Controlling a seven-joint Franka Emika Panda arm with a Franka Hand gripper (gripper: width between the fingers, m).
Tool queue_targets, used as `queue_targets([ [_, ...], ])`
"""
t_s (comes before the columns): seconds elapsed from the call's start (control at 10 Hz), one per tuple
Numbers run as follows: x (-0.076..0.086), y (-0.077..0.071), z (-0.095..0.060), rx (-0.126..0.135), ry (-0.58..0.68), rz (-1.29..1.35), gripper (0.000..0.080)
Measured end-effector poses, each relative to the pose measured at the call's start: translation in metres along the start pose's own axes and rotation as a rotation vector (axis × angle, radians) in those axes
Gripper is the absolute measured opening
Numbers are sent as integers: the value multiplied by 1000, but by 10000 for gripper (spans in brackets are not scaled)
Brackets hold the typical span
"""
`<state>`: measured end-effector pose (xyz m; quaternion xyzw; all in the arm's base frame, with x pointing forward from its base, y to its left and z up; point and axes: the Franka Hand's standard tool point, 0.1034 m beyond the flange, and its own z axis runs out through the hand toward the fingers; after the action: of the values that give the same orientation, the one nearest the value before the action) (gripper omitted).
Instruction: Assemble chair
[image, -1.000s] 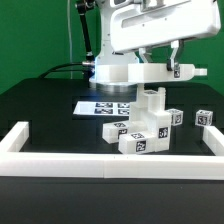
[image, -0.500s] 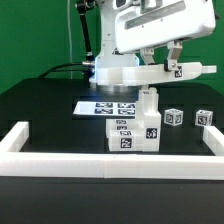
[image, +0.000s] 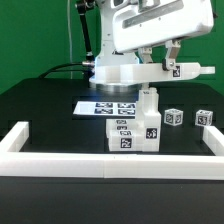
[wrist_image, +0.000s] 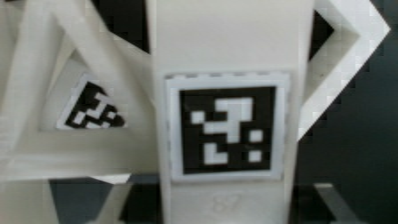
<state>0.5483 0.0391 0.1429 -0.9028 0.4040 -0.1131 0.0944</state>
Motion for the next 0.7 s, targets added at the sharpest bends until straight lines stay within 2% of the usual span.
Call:
queue_targets([
  [0.3, 0, 0, 1, -3, 0, -204, 296],
  [0.7, -1, 1, 1, -3, -1, -188, 296],
])
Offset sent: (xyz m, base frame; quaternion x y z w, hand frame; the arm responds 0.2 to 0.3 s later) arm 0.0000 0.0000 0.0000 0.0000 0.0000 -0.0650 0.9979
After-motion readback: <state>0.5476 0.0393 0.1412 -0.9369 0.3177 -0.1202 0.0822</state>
